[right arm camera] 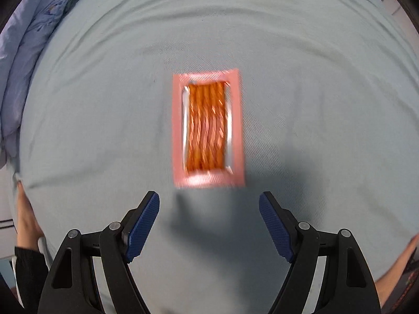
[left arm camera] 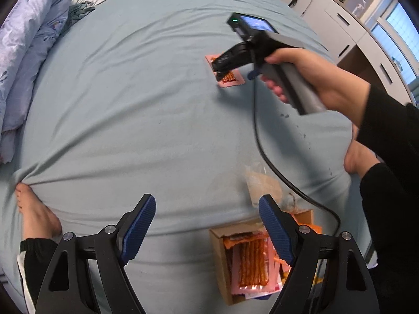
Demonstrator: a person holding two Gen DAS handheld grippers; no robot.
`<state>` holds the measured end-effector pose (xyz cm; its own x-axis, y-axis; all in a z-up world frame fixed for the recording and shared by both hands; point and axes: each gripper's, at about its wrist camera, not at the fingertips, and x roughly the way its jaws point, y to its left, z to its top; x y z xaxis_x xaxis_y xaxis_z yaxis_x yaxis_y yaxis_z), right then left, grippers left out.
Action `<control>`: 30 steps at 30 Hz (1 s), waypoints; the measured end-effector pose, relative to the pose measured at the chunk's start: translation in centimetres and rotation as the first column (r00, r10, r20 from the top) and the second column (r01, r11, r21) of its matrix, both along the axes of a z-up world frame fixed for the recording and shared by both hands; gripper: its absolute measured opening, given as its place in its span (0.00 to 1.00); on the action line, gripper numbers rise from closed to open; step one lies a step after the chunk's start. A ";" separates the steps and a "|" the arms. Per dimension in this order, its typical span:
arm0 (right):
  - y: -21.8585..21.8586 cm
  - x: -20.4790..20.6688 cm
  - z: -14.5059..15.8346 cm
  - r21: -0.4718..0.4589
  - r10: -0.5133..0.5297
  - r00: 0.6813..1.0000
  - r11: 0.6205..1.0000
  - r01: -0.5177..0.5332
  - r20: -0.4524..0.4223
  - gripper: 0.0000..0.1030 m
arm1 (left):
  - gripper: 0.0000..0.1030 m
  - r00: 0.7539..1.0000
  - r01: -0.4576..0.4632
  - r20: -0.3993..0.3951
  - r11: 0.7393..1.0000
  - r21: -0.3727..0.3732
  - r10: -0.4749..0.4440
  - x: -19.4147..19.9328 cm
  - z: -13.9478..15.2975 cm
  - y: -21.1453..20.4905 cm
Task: Organize snacks
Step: 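Move the right tool over the last pink spicy stick packet, then grasp the last pink packet with the right gripper and lift it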
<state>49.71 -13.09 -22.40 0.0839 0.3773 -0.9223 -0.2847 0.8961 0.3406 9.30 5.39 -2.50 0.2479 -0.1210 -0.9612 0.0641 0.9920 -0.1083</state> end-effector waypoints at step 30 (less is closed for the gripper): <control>-5.5 -13.2 8.5 0.104 0.204 0.975 0.971 -0.213 0.088 0.31 | 0.80 1.000 -0.021 -0.001 0.999 0.024 0.021 -0.4 -0.5 1.2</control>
<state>36.47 -18.62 -13.93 0.0608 0.4948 -0.8669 -0.4905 0.7712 0.4057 8.92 6.55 -3.04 0.2490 -0.0925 -0.9641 0.0435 0.9955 -0.0842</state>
